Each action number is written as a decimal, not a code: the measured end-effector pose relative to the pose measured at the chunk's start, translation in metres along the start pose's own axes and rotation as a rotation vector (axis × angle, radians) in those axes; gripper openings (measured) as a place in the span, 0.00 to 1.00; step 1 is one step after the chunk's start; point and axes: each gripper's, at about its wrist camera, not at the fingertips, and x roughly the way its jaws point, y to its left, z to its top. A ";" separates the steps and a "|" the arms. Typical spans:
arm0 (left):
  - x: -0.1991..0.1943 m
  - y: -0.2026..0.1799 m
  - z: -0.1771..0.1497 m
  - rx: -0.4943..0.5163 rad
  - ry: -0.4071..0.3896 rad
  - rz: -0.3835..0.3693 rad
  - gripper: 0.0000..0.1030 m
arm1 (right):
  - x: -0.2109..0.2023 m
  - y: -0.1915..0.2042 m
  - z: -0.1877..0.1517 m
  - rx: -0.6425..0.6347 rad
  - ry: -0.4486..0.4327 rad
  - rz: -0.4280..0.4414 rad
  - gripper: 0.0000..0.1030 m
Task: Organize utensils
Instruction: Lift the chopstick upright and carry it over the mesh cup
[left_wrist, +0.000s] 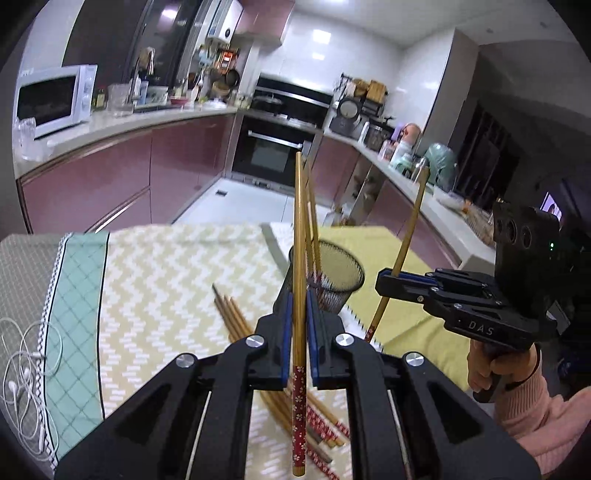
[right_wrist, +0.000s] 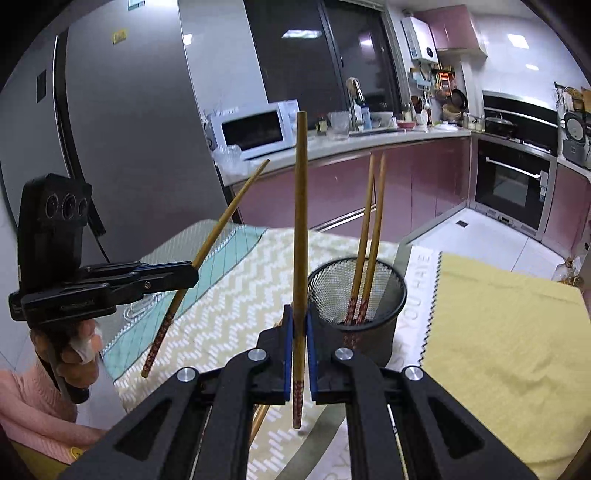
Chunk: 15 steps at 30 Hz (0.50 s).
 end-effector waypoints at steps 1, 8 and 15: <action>0.001 -0.002 0.002 0.005 -0.014 0.005 0.08 | -0.003 -0.001 0.002 0.000 -0.011 -0.005 0.06; 0.017 -0.012 0.026 -0.015 -0.091 -0.008 0.08 | -0.014 -0.005 0.019 -0.001 -0.064 -0.009 0.06; 0.038 -0.028 0.062 -0.034 -0.201 -0.026 0.08 | -0.024 -0.010 0.038 -0.006 -0.115 -0.014 0.06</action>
